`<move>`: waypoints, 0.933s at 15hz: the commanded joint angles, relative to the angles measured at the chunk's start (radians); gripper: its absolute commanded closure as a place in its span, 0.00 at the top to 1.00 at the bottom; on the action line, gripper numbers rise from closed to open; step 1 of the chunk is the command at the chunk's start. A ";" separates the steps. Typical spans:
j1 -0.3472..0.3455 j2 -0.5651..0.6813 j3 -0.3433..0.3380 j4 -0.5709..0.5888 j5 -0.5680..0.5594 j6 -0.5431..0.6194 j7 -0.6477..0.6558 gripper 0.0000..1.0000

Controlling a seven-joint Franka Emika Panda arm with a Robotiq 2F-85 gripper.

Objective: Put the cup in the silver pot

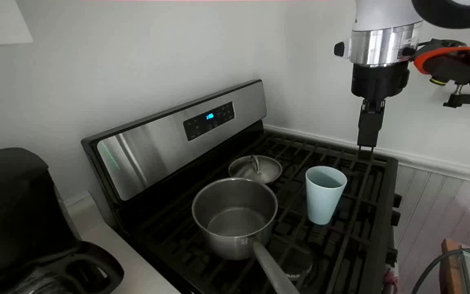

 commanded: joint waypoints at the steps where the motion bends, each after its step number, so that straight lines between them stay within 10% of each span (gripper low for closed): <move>1: 0.008 0.000 -0.007 0.002 -0.004 -0.003 0.004 1.00; 14: 0.034 0.051 -0.030 0.010 0.069 0.091 0.011 1.00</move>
